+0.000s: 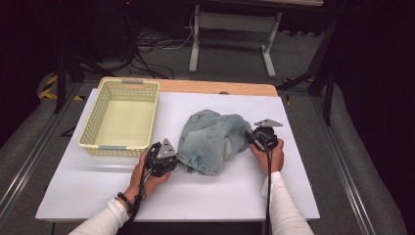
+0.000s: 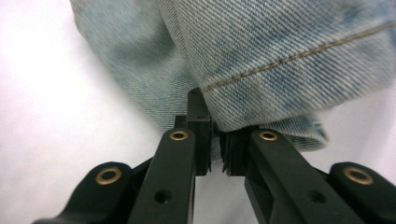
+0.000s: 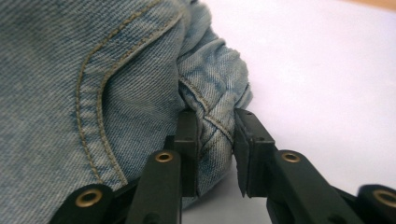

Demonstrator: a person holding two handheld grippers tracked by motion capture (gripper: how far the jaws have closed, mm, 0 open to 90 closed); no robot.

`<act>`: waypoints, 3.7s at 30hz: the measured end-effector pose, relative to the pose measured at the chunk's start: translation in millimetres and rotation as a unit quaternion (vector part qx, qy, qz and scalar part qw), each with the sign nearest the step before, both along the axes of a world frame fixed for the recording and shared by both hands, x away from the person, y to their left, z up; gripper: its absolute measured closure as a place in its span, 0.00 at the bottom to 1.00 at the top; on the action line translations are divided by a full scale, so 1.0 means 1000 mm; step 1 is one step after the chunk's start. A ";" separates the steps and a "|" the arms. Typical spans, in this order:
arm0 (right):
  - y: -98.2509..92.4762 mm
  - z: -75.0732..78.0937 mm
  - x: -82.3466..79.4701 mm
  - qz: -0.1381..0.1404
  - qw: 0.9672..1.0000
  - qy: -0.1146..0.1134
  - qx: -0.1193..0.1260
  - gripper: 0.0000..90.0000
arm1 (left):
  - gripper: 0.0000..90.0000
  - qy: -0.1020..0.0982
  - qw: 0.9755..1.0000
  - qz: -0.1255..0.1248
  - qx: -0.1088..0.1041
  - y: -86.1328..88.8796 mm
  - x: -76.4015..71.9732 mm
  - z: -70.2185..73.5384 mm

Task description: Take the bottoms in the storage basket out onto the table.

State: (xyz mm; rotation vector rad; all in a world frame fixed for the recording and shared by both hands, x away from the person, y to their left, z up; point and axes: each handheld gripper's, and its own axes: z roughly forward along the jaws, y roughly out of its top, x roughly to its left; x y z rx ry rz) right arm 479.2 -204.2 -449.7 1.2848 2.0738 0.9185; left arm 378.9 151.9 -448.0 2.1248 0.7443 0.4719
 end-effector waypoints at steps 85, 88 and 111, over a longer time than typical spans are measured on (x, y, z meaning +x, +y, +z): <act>0.010 -0.006 -0.030 0.053 0.997 0.046 0.029 0.62 | 0.89 -0.032 0.999 0.009 0.033 0.015 -0.009 0.010; 0.012 -0.006 -0.029 0.057 0.997 0.039 0.027 0.77 | 0.89 -0.034 0.999 0.008 0.034 0.015 -0.009 0.010; -0.039 0.056 -0.072 -0.006 0.994 -0.095 0.052 0.89 | 0.87 -0.077 0.997 -0.011 -0.010 0.024 -0.042 0.051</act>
